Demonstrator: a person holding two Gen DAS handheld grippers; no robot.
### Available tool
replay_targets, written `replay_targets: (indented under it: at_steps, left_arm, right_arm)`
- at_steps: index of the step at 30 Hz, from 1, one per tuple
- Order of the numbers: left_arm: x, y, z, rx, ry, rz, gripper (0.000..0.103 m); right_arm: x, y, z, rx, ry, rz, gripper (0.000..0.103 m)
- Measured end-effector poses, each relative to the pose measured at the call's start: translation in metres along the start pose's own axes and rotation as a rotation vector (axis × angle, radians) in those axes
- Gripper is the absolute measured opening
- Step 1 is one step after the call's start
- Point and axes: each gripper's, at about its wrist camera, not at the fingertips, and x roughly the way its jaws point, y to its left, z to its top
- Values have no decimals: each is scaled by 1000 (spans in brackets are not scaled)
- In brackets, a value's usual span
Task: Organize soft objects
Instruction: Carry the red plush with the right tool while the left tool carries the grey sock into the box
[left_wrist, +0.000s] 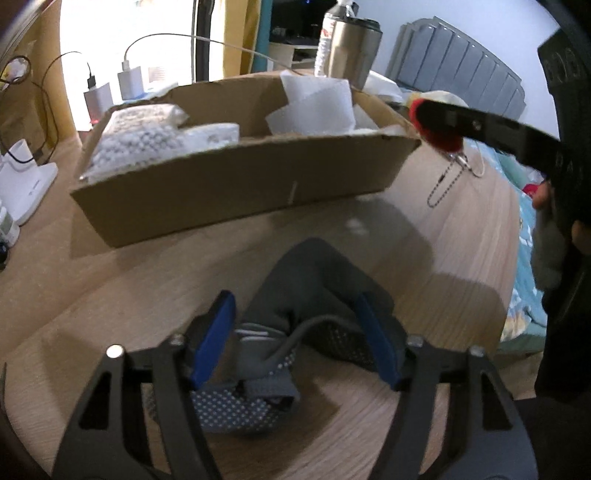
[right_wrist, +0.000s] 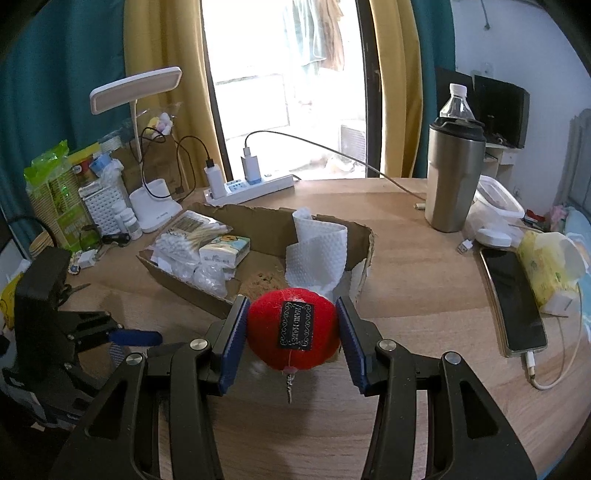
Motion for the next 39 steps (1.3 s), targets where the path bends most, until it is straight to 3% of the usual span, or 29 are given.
replay_targets:
  at_steps: [1,4,12,16,25,29,39]
  left_arm:
    - [2,0,0,4,7,3,38]
    - [0,-2,1,11,1,-10,28]
    - [-39,-15,20,49,-99,-49,28]
    - [-59,-15,37,43,-175,-49,28]
    - [-78,0,69,44,-261,-31,28]
    - [-75,10,83,48,-289,8,28]
    - [-50,24,117,51,-296,14,28]
  right_arm:
    - [0,0,0,1,0,-1,50]
    - [0,-2,-1,3,1,-3,50]
    - [1,-3,4,4,-11,0,50]
    - [1,-4,7,5,-19,2,50]
    - [5,-13,16,19,-42,1,50]
    - [13,-16,19,19,-38,-1,50]
    - [33,-23,31,9,-33,5,50]
